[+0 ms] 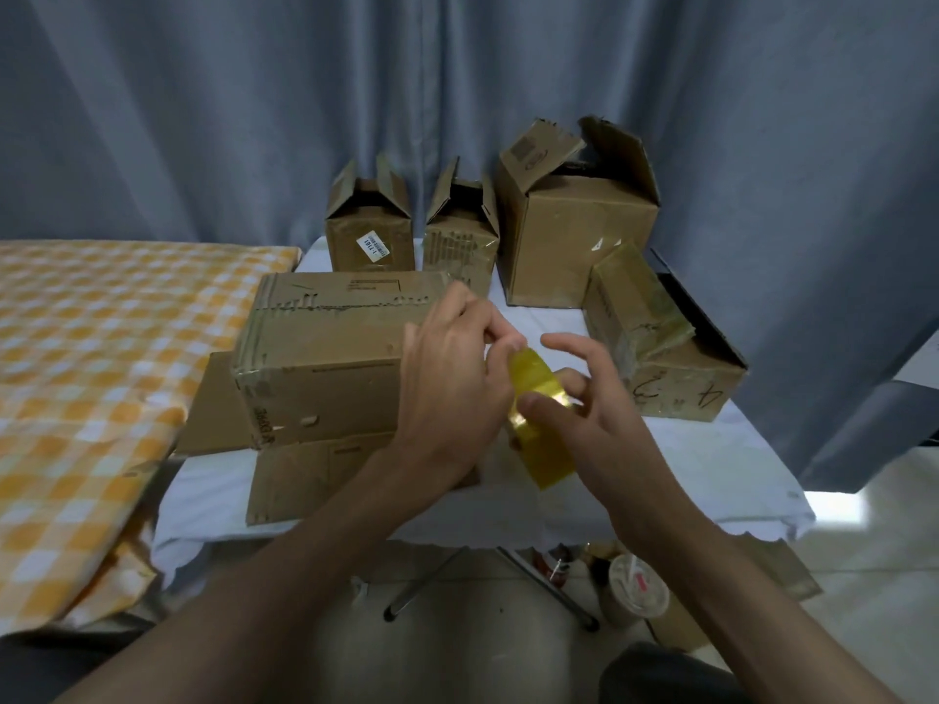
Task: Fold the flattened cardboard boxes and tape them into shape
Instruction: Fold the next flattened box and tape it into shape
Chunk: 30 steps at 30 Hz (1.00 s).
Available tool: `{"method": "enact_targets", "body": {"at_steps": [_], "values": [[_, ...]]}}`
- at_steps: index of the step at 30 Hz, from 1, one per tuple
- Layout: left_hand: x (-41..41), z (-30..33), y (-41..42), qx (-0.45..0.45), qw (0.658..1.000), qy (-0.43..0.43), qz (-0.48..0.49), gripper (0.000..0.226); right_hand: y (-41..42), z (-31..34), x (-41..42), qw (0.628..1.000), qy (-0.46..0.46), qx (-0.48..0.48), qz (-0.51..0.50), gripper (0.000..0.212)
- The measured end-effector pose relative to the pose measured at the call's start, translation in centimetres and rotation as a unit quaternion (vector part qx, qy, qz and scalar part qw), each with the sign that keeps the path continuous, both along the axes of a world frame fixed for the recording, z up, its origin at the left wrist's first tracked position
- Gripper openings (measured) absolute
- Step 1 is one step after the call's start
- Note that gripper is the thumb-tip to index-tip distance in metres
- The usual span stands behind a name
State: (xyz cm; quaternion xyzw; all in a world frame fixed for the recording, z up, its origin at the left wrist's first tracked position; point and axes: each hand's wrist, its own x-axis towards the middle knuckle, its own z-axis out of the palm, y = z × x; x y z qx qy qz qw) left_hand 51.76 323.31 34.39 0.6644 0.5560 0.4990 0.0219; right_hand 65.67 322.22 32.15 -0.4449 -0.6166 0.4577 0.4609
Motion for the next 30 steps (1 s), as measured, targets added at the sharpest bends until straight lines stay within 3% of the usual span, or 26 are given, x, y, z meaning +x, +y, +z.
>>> {"method": "enact_targets", "body": {"at_steps": [5, 9, 13, 17, 20, 23, 26, 30], "values": [[1.6, 2.2, -0.5, 0.068, 0.995, -0.061, -0.034, 0.012, 0.1, 0.6, 1.7, 0.997, 0.023, 0.076, -0.026, 0.012], [0.0, 1.7, 1.3, -0.051, 0.997, -0.047, -0.036, 0.01, 0.1, 1.5, 2.1, 0.995, -0.015, 0.097, -0.01, 0.008], [-0.8, 0.8, 2.2, -0.096, 0.994, 0.048, -0.016, 0.015, 0.5, 1.7, 1.6, 0.994, -0.037, 0.101, -0.012, 0.007], [-2.1, 0.9, 2.8, -0.054, 0.979, 0.191, 0.053, 0.047, 1.4, 2.2, 1.4, 0.992, -0.049, 0.117, -0.027, 0.008], [-4.1, 0.6, 3.6, -0.121, 0.973, 0.194, -0.003, 0.056, 2.8, 2.4, 1.3, 0.988, -0.045, 0.132, -0.059, 0.011], [-5.8, 0.1, 3.7, -0.206, 0.949, 0.229, -0.065, 0.07, 5.0, 2.1, 0.6, 0.969, -0.118, 0.191, -0.101, 0.024], [-6.7, -0.1, 3.4, -0.198, 0.945, 0.248, -0.073, 0.072, 7.3, 1.0, -0.5, 0.952, -0.225, 0.181, -0.106, 0.037], [-8.0, 0.2, 2.8, -0.198, 0.94, 0.259, -0.104, 0.071, 9.7, -1.1, -1.5, 0.922, -0.331, 0.184, -0.08, 0.036]]}}
